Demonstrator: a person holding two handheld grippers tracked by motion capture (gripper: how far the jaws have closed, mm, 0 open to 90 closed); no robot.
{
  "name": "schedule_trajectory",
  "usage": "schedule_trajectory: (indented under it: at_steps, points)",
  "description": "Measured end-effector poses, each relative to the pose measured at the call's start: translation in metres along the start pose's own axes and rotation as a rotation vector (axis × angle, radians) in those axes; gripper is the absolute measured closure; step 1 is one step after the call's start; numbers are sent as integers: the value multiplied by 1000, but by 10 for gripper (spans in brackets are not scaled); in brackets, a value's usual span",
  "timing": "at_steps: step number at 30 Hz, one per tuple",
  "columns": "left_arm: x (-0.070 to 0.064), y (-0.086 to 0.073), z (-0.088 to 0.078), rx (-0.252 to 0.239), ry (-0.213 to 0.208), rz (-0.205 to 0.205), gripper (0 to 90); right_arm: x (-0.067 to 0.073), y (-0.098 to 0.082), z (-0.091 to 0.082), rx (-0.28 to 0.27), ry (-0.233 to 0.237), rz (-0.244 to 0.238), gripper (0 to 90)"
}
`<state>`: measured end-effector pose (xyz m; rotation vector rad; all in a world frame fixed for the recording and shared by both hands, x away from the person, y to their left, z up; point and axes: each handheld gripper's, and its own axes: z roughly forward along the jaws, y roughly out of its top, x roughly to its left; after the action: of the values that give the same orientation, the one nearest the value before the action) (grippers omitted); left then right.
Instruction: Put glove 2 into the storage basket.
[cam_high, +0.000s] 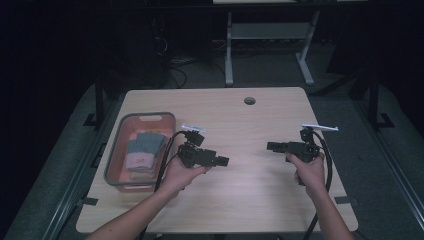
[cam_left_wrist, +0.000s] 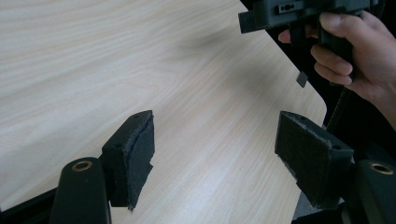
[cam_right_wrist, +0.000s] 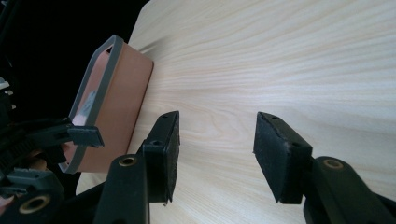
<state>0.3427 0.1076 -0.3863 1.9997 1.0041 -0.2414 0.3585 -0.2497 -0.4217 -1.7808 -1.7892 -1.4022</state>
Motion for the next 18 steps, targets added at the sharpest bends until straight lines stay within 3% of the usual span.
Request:
schedule_trajectory:
  at_steps: [10,18]
  points:
    - [1,-11,12,-6,-28,-17,283,-15,-7,-9,0,-22,27,491]
    - [-3,-25,20,-16,-35,0,283,-26,-14,-18,-17,-34,45,484]
